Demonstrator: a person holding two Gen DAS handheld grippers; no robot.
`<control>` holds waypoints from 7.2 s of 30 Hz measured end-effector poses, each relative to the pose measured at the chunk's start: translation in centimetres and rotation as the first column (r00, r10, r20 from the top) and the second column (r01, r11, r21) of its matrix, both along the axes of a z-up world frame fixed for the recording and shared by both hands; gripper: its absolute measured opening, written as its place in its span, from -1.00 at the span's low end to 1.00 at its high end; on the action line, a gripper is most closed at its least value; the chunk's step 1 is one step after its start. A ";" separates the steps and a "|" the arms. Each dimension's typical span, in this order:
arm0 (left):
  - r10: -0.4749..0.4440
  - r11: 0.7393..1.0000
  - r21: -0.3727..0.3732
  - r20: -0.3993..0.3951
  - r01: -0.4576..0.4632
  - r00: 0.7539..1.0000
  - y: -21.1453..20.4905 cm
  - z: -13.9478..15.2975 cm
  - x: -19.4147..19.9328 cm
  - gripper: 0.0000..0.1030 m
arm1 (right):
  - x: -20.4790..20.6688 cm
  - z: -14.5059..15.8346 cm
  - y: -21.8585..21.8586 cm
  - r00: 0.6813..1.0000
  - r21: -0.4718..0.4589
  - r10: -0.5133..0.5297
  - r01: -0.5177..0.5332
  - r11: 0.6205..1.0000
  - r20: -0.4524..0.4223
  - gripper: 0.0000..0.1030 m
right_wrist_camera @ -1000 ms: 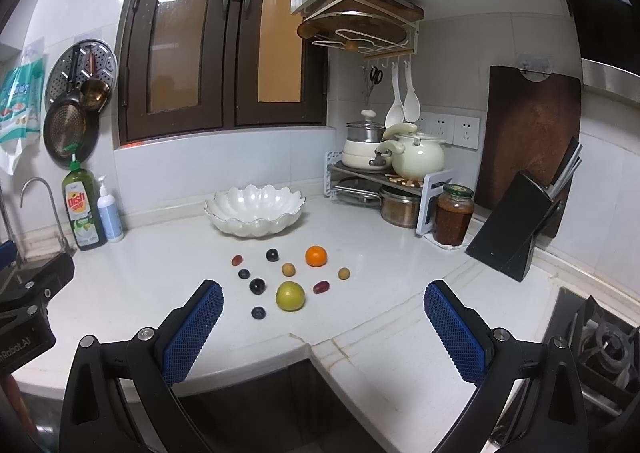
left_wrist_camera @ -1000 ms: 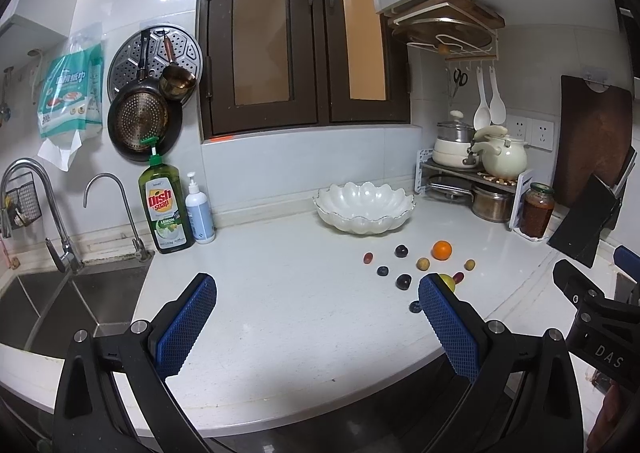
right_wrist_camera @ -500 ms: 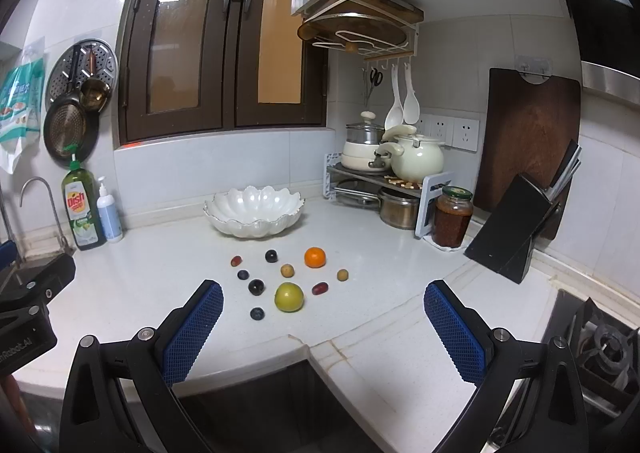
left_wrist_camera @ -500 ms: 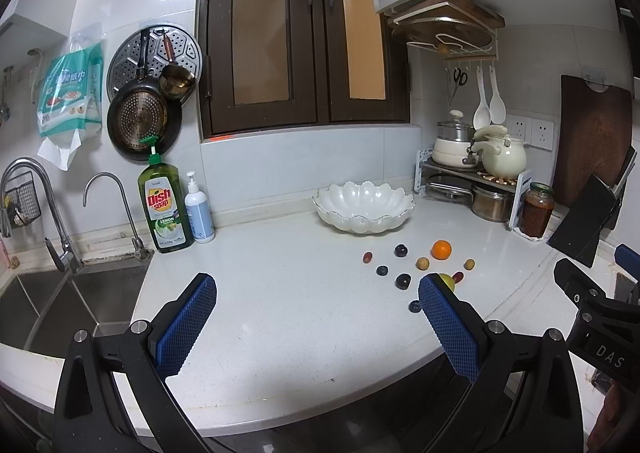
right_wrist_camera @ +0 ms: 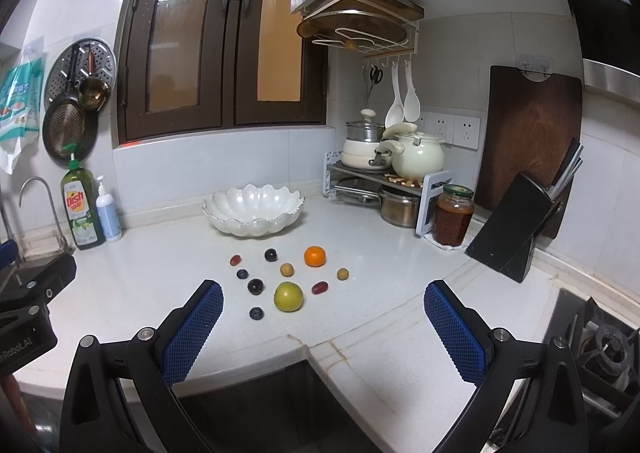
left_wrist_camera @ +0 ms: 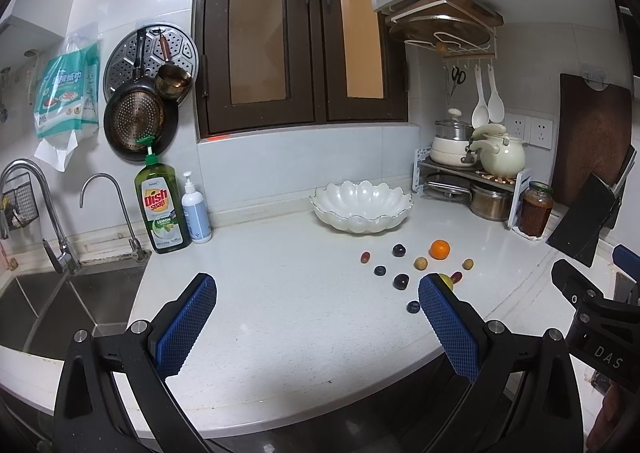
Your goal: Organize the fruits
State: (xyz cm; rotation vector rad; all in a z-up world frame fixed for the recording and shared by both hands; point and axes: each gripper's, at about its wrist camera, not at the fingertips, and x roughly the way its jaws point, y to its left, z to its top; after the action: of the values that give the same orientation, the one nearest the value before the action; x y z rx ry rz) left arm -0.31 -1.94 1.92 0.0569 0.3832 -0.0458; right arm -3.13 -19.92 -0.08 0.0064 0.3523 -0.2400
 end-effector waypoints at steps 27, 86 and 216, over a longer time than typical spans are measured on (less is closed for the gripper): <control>-0.108 0.992 0.038 -0.184 0.117 0.977 -3.6 -5.3 9.0 0.66 | 10.1 -4.6 -2.3 0.976 0.092 0.072 -0.054 0.994 -0.204 0.66; -0.459 0.855 -0.023 -0.499 0.518 0.735 -13.2 -17.1 22.4 -0.44 | 24.9 -14.9 -4.6 0.900 0.377 0.149 0.018 0.926 -0.409 0.01; -0.201 0.979 -0.097 -0.582 0.178 0.788 -9.9 -9.5 55.4 0.40 | 53.3 -4.1 -6.9 0.927 0.181 0.184 -0.130 0.975 -0.328 -0.95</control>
State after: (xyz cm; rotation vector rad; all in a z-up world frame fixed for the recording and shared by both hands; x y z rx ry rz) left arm 55.10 -11.85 -7.58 0.0432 1.0061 -0.2772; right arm 50.13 -26.80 -4.17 0.0913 0.7170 -0.0510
